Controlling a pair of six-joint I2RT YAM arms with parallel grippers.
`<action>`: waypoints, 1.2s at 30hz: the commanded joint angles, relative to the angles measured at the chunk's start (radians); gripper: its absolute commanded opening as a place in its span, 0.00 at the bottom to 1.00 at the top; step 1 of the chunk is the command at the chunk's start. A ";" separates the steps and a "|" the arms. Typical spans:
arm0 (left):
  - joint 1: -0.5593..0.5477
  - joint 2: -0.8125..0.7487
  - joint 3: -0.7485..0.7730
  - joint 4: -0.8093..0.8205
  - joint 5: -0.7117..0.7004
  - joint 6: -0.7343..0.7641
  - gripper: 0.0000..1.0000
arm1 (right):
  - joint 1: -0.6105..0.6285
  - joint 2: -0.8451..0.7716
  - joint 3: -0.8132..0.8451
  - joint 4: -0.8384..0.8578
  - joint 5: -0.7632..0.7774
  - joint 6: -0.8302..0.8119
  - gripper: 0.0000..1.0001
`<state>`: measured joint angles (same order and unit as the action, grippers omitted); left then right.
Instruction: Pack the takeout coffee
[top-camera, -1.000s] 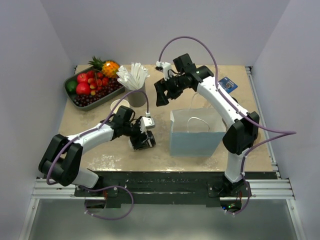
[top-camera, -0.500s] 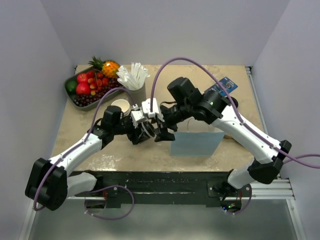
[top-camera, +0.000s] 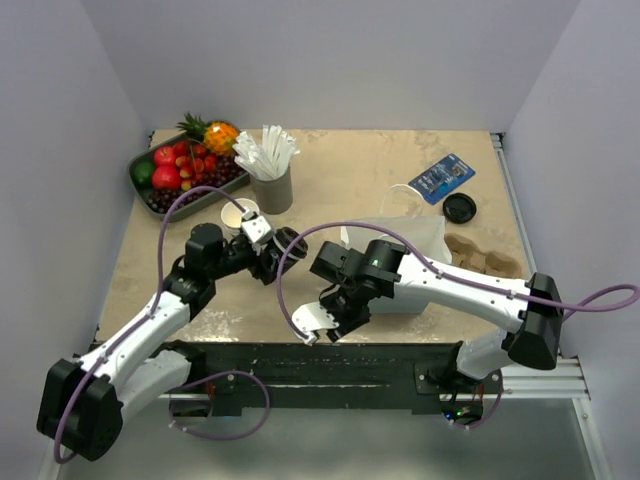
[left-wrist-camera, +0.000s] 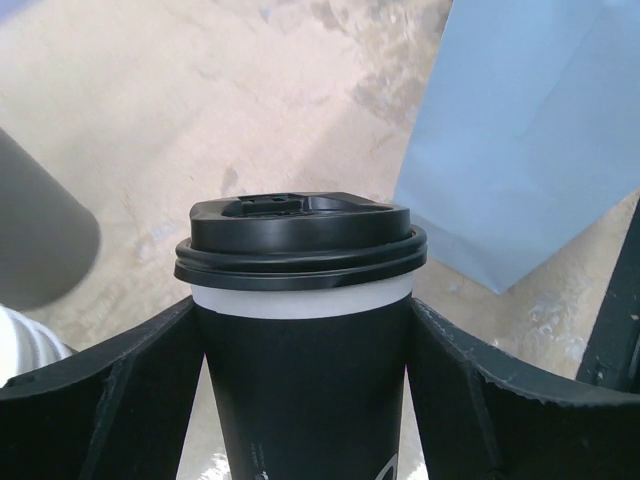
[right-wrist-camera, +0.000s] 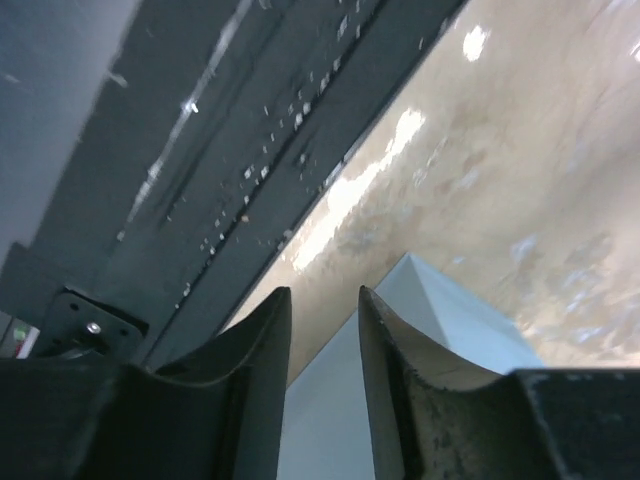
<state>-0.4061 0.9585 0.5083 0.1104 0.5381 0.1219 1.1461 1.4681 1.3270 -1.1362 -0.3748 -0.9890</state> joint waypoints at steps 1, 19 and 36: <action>0.007 -0.107 -0.045 0.135 -0.029 -0.050 0.63 | -0.012 -0.016 -0.089 0.148 0.125 0.015 0.34; 0.006 -0.231 -0.214 0.299 -0.141 -0.148 0.58 | -0.423 0.251 0.111 0.360 -0.119 0.491 0.42; -0.003 -0.442 -0.146 0.009 -0.092 0.022 0.55 | -0.559 0.348 0.132 0.860 -0.915 1.434 0.99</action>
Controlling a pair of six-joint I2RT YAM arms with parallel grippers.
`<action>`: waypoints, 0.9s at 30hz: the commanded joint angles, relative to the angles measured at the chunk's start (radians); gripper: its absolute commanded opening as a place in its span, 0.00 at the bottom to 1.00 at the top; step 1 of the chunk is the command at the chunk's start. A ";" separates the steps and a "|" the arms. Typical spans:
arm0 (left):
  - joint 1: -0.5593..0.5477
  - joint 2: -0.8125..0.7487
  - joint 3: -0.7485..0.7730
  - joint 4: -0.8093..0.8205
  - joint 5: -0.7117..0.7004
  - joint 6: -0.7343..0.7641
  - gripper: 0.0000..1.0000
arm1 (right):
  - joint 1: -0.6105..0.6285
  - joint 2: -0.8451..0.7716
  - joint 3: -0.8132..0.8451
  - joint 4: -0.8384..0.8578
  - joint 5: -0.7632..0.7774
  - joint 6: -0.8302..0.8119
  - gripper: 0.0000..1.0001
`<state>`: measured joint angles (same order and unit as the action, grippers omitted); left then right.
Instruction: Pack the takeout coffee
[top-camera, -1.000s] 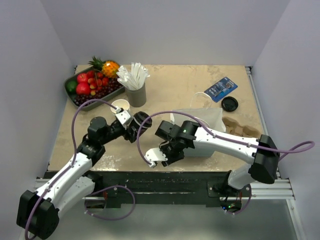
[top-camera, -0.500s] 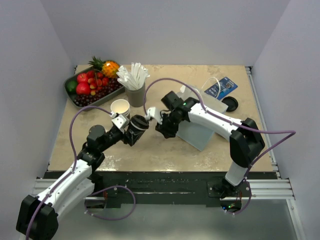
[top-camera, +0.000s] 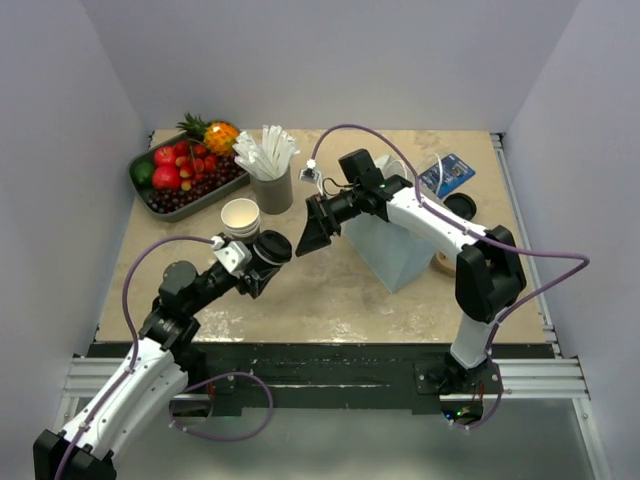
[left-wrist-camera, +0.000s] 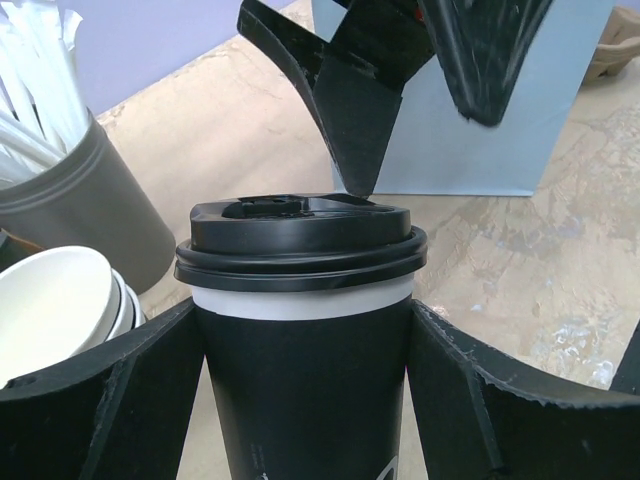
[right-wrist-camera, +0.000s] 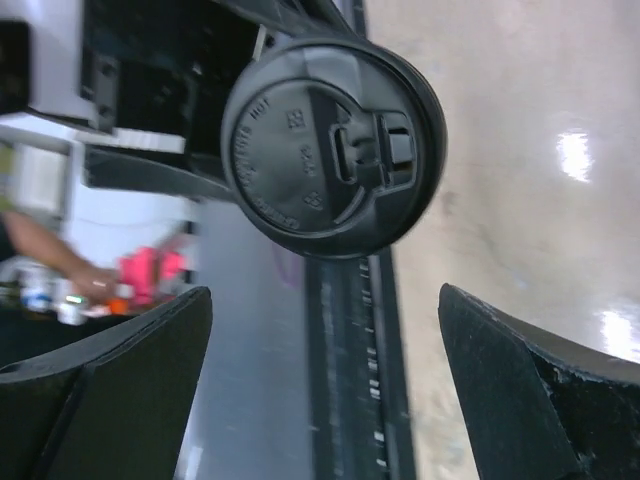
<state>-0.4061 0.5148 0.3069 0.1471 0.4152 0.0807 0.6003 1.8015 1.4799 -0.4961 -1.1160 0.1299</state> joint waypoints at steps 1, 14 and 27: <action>-0.008 0.002 0.061 -0.035 0.043 0.071 0.55 | -0.011 0.027 -0.017 0.229 -0.170 0.320 0.99; -0.106 0.002 0.141 -0.146 0.019 0.166 0.53 | 0.003 0.085 -0.016 0.317 -0.125 0.441 0.91; -0.108 0.016 0.126 -0.109 -0.019 0.159 0.53 | 0.019 0.073 -0.063 0.291 -0.117 0.438 0.52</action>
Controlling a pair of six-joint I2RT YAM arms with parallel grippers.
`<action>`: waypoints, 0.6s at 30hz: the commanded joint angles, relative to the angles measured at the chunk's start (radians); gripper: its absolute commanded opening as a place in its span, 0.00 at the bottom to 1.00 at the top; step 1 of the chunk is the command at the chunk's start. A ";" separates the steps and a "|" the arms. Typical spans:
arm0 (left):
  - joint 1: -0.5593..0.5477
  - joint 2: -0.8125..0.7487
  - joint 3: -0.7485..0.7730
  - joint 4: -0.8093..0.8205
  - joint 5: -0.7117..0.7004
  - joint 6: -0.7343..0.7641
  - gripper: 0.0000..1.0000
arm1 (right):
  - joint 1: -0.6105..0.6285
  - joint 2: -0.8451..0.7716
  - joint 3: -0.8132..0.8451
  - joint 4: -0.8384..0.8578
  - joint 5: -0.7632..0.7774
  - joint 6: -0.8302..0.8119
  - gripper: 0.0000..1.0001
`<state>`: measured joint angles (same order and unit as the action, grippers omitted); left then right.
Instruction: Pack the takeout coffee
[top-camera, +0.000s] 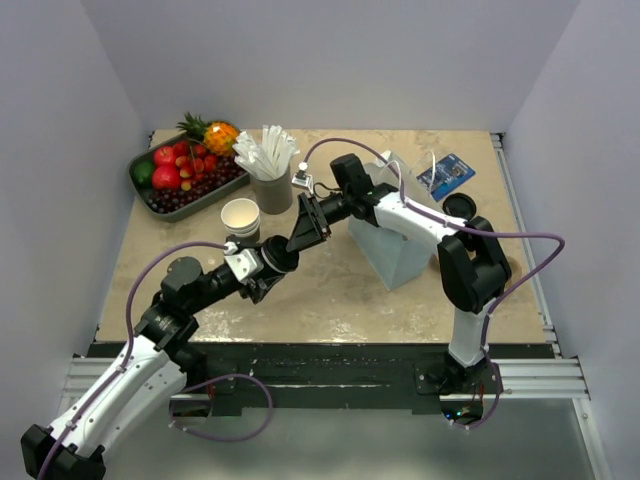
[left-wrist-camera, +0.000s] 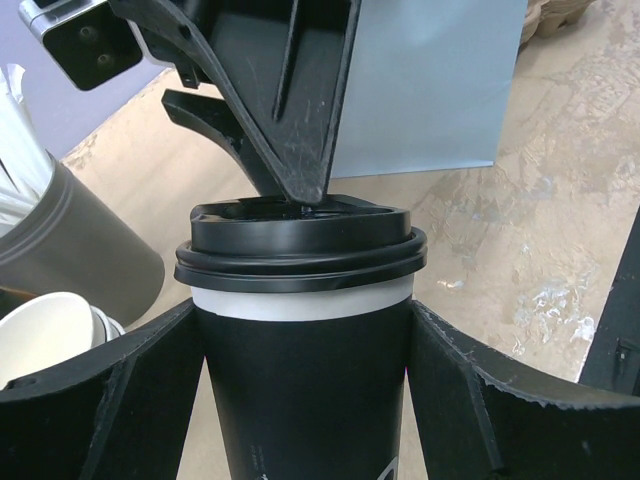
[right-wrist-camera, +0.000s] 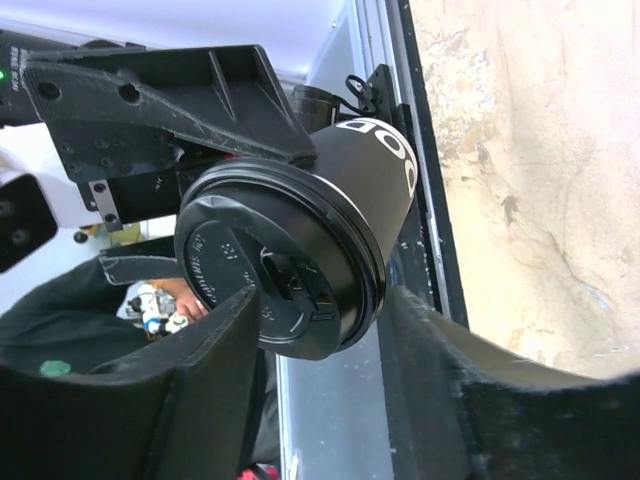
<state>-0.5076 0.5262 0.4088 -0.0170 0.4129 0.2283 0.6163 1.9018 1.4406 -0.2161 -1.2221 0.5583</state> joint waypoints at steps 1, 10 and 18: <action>-0.005 0.008 0.022 0.057 -0.016 0.013 0.53 | 0.003 -0.026 -0.023 0.011 -0.011 0.009 0.49; -0.008 0.017 -0.004 0.065 -0.026 0.016 0.66 | 0.003 -0.018 -0.014 0.018 -0.007 0.006 0.12; -0.008 0.069 0.044 -0.121 -0.016 0.161 1.00 | -0.006 -0.030 0.089 -0.238 0.177 -0.233 0.13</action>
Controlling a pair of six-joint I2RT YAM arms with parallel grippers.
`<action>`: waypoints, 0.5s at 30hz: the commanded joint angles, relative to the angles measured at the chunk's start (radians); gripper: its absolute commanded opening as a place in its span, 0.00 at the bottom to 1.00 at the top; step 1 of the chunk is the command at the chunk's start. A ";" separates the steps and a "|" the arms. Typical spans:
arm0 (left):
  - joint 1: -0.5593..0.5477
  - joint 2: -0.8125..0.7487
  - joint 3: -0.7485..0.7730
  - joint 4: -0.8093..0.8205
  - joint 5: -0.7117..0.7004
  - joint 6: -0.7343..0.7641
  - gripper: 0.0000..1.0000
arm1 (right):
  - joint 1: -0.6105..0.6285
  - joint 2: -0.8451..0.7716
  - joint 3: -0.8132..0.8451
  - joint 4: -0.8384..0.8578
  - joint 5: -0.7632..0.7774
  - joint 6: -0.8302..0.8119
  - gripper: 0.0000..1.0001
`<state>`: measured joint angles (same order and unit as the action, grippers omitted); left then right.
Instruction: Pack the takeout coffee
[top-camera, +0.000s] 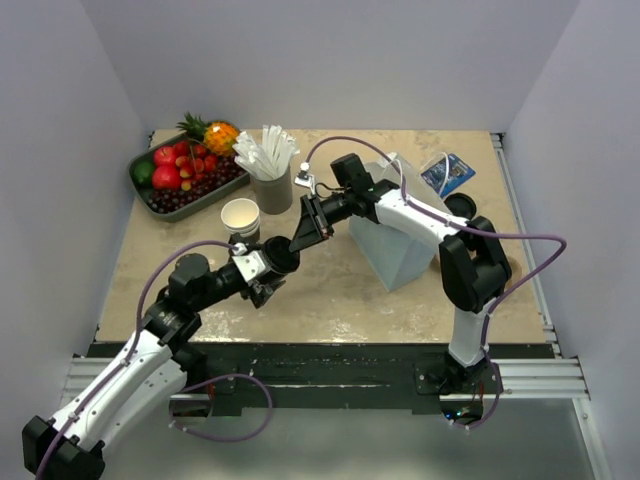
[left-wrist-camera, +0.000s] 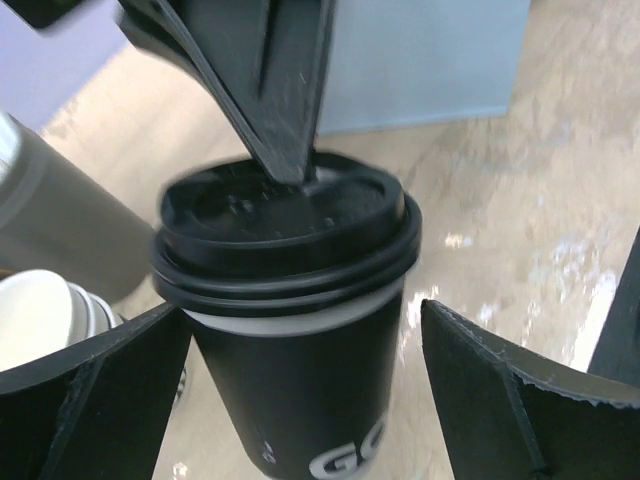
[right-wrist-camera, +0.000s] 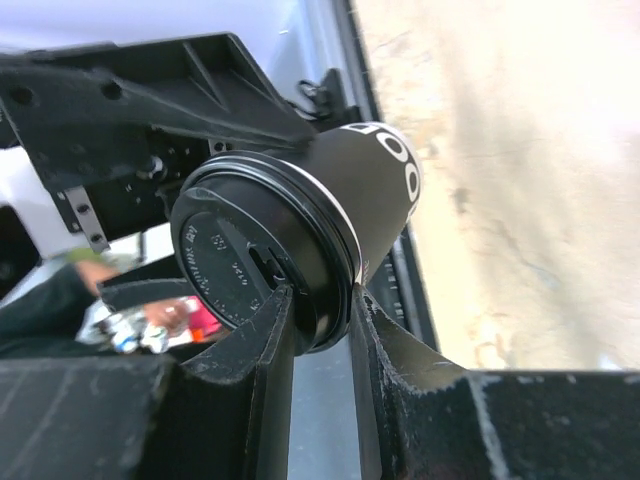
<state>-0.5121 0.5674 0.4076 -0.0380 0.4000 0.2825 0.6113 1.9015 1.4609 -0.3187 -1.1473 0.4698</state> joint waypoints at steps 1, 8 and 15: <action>-0.005 0.038 0.060 -0.120 -0.006 0.145 1.00 | -0.001 -0.033 0.075 -0.160 0.122 -0.166 0.13; -0.005 -0.001 0.137 -0.331 -0.033 0.308 1.00 | -0.005 -0.067 0.087 -0.342 0.357 -0.310 0.15; -0.003 -0.001 0.282 -0.454 -0.160 0.215 1.00 | -0.005 -0.045 0.062 -0.402 0.445 -0.342 0.15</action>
<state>-0.5121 0.5598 0.5892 -0.4343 0.3443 0.5423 0.6094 1.8858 1.5162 -0.6563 -0.7826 0.1814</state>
